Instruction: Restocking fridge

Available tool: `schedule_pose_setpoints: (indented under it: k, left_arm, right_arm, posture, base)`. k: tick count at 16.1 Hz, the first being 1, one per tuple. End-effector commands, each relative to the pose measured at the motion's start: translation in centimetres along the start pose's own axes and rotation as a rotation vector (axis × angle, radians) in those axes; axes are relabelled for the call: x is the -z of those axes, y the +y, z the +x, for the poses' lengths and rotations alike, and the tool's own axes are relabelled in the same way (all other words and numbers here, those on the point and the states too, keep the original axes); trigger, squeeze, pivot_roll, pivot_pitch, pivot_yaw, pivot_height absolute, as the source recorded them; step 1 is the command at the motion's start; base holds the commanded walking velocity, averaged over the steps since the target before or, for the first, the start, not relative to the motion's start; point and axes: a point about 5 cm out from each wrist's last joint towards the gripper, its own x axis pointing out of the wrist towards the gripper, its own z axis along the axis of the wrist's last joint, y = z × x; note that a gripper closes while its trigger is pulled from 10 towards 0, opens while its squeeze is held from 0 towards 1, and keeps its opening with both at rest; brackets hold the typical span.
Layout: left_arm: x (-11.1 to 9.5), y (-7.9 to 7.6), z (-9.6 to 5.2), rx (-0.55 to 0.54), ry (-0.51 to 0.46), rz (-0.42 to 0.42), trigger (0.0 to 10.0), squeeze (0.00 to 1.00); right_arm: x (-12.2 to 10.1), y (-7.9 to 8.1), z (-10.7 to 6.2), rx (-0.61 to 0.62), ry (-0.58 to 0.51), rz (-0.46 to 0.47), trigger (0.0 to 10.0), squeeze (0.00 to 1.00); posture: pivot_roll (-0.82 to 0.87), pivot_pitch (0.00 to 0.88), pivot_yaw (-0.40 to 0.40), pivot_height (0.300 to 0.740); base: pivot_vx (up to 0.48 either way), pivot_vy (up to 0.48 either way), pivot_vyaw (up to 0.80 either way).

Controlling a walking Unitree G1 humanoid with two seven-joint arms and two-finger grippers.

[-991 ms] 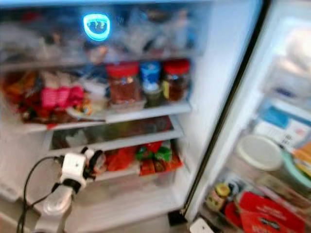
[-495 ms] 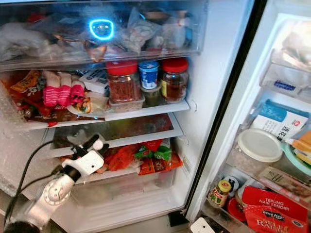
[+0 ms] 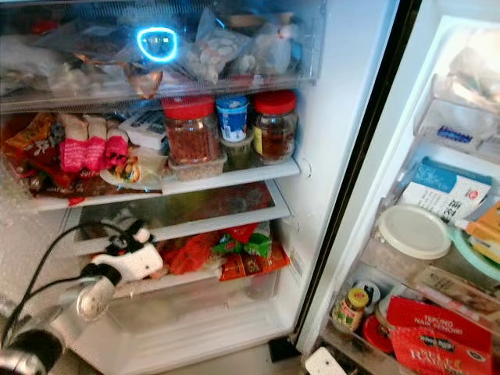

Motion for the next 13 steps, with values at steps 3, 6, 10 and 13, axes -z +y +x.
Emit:
schedule_pose_setpoints:
  k: [3,6,10,13]
  left_arm:
    - [1.3,-0.6,-0.4,0.053,0.036,0.075,10.0,0.00]
    - [2.9,-0.2,-0.4,0.084,0.133,0.151,10.0,0.00]
    - [3.6,0.9,-0.1,0.028,0.200,0.151,10.0,0.93]
    - [3.9,1.5,0.0,0.002,0.221,0.144,10.0,1.00]
  right_arm:
    - [4.4,3.9,-1.2,-0.140,0.181,0.005,10.0,0.00]
    - [4.9,3.8,-1.4,-0.130,0.191,0.010,10.0,0.00]
    - [5.3,3.7,-1.6,-0.126,0.204,0.021,10.0,0.00]
    - [5.5,3.7,-1.7,-0.123,0.208,0.023,10.0,0.00]
  posture:
    - [-0.08,0.000,0.026,0.628]
    - [-0.10,0.000,0.018,0.628]
    - [-0.11,0.000,0.007,0.628]
    - [-0.11,0.000,0.002,0.628]
  base:
    - [0.000,0.000,0.00]
    - [0.000,0.000,0.00]
    - [0.000,0.000,0.00]
    - [0.000,0.000,0.00]
